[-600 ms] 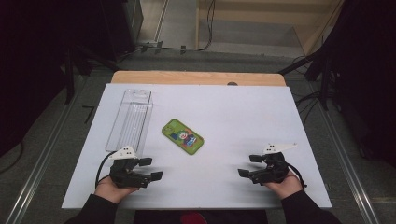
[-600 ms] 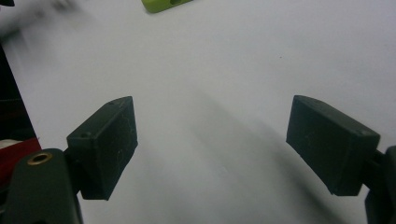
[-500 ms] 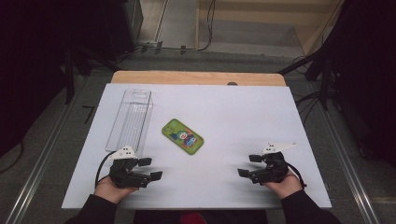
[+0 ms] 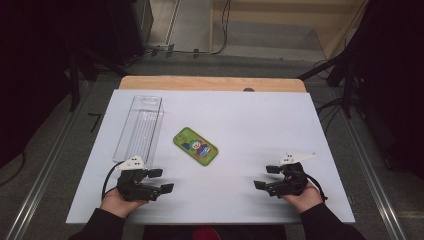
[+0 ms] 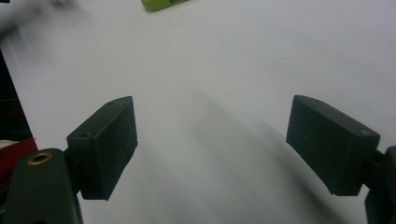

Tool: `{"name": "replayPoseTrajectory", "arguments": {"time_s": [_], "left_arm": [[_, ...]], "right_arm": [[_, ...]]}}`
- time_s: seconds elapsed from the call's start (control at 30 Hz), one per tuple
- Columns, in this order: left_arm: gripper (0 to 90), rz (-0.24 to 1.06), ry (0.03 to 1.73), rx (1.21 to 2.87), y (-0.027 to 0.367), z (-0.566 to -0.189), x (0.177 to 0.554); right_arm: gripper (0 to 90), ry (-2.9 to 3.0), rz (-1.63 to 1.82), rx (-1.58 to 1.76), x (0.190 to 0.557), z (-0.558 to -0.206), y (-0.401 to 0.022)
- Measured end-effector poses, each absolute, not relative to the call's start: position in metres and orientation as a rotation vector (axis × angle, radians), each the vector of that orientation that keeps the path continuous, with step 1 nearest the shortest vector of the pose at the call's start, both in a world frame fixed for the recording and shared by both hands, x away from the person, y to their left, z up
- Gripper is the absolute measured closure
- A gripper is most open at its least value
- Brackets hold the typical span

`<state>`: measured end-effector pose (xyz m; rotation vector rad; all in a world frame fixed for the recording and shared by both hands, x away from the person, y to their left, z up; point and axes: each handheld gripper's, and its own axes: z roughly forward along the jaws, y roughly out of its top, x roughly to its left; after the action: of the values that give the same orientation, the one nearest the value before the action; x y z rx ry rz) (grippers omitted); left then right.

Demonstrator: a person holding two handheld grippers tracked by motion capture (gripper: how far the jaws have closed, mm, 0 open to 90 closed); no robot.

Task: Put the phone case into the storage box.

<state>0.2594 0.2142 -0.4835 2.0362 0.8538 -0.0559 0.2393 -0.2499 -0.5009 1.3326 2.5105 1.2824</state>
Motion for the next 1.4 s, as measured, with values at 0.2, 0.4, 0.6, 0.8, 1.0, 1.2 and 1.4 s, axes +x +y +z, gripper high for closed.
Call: {"name": "replayPoseTrajectory", "arguments": {"time_s": [0.2, 0.4, 0.6, 0.8, 1.0, 1.2, 1.4], "left_arm": [[22.4, -0.056, 0.858, 2.036, 0.2148, -0.4833, 0.2595], [22.4, -0.057, 0.857, 2.034, 0.2150, -0.4832, 0.2595], [22.4, -0.063, 0.863, 2.031, 0.2148, -0.4830, 0.2595], [22.4, -0.064, 0.865, 2.030, 0.2150, -0.4829, 0.2597], [22.4, -0.062, 0.863, 2.031, 0.2152, -0.4826, 0.2597], [22.4, -0.061, 0.863, 2.031, 0.2153, -0.4825, 0.2597], [22.4, -0.063, 0.861, 2.029, 0.2147, -0.4825, 0.2599]], "right_arm": [[14.9, 2.511, 1.285, 1.328, 0.2394, -0.5010, -0.2502], [14.9, 2.513, 1.285, 1.331, 0.2394, -0.5011, -0.2501], [14.8, 2.512, 1.285, 1.333, 0.2393, -0.5010, -0.2498], [14.9, 2.510, 1.289, 1.328, 0.2394, -0.5009, -0.2501], [14.9, 2.510, 1.288, 1.327, 0.2394, -0.5007, -0.2500], [14.8, 2.512, 1.303, 1.332, 0.2402, -0.4995, -0.2504], [14.8, 2.513, 1.292, 1.315, 0.2440, -0.4943, -0.2503]]}}
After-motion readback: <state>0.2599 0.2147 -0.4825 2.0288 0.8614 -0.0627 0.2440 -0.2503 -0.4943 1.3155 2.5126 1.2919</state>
